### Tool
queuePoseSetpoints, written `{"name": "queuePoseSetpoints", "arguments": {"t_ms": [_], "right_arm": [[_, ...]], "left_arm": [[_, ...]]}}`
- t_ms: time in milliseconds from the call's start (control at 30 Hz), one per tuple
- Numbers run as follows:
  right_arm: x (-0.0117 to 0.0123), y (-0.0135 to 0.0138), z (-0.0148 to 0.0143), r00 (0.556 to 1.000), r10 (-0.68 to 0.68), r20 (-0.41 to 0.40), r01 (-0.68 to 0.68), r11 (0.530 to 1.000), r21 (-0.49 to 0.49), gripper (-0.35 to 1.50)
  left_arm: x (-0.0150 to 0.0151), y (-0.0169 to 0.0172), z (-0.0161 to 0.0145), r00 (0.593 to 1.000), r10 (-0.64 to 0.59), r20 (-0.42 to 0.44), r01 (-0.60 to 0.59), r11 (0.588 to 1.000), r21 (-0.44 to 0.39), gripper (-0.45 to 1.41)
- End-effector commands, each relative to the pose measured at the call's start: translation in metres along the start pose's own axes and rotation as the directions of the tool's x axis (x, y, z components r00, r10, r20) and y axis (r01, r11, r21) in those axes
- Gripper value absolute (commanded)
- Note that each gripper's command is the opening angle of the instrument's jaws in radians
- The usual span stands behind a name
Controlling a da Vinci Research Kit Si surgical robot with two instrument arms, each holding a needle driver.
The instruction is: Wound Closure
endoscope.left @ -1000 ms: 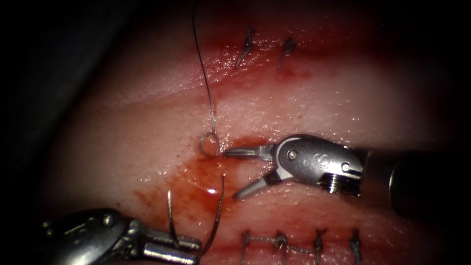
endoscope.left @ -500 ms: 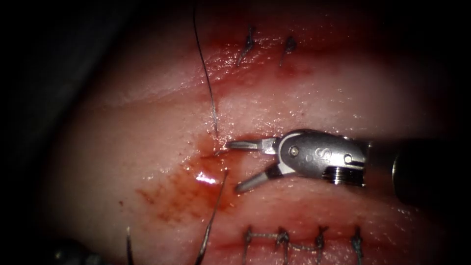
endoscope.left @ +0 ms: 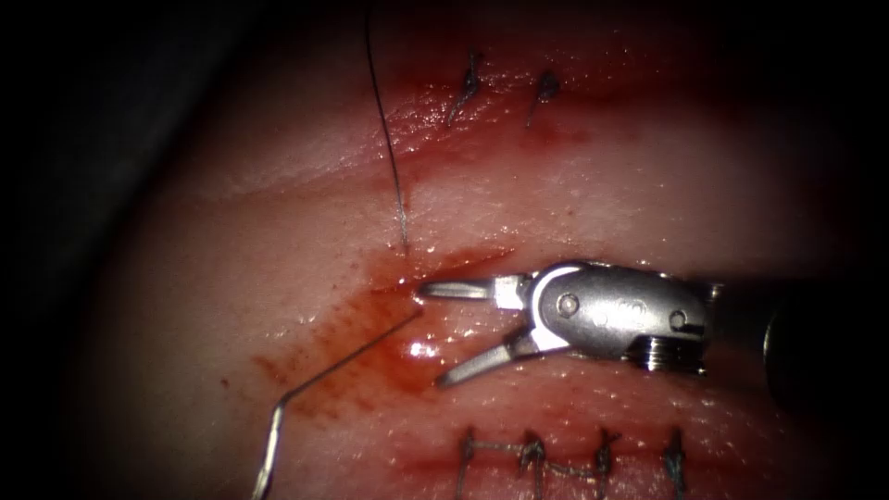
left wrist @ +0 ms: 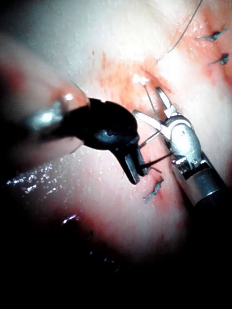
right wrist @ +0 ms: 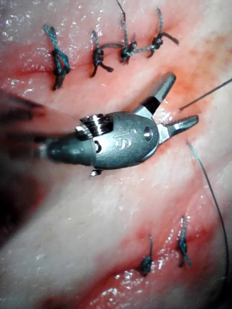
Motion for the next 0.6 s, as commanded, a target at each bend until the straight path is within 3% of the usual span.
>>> {"name": "queuePoseSetpoints", "arguments": {"t_ms": [33,133,333,367,400,467,500,533,567,600], "right_arm": [[-0.0007,-0.0003,0.0011,1.000,-0.001,0.003,0.001,1.000,0.004,1.13],[-0.0016,-0.0006,0.0017,0.999,-0.002,0.035,0.002,1.000,0.011,1.00],[-0.0044,-0.0006,0.0023,0.995,0.002,0.100,-0.004,1.000,0.024,0.46],[-0.0049,-0.0005,0.0021,0.993,0.013,0.117,-0.016,1.000,0.025,0.14],[-0.0049,-0.0005,0.0021,0.993,0.013,0.117,-0.016,1.000,0.025,0.14],[-0.0050,-0.0006,0.0019,0.989,0.031,0.144,-0.035,0.999,0.025,-0.35],[-0.0049,-0.0009,0.0017,0.975,0.108,0.192,-0.107,0.994,-0.016,-0.35],[-0.0049,-0.0009,0.0017,0.975,0.108,0.192,-0.107,0.994,-0.016,-0.35],[-0.0048,-0.0012,0.0015,0.953,0.218,0.211,-0.212,0.976,-0.052,-0.35],[-0.0046,-0.0014,0.0015,0.947,0.243,0.212,-0.235,0.970,-0.060,-0.35]], "left_arm": [[-0.0006,-0.0003,0.0006,1.000,-0.001,0.000,0.001,1.000,-0.001,-0.45],[-0.0005,-0.0002,0.0006,1.000,0.005,-0.003,-0.005,1.000,0.001,-0.45],[-0.0005,-0.0002,0.0006,1.000,0.017,-0.003,-0.017,1.000,0.008,-0.45],[-0.0005,-0.0003,0.0005,1.000,0.028,0.002,-0.028,0.999,0.020,-0.45],[-0.0005,-0.0003,0.0005,1.000,0.028,0.002,-0.028,0.999,0.020,-0.45],[-0.0004,-0.0003,0.0004,0.999,0.038,0.004,-0.039,0.999,0.031,-0.45],[-0.0002,-0.0005,0.0002,0.998,0.059,0.000,-0.059,0.997,0.050,-0.45],[-0.0002,-0.0005,0.0002,0.998,0.059,0.000,-0.059,0.997,0.050,-0.45],[0.0000,-0.0008,-0.0001,0.997,0.073,-0.003,-0.072,0.995,0.071,-0.45],[0.0001,-0.0011,-0.0003,0.997,0.082,-0.008,-0.081,0.993,0.088,-0.45]]}}
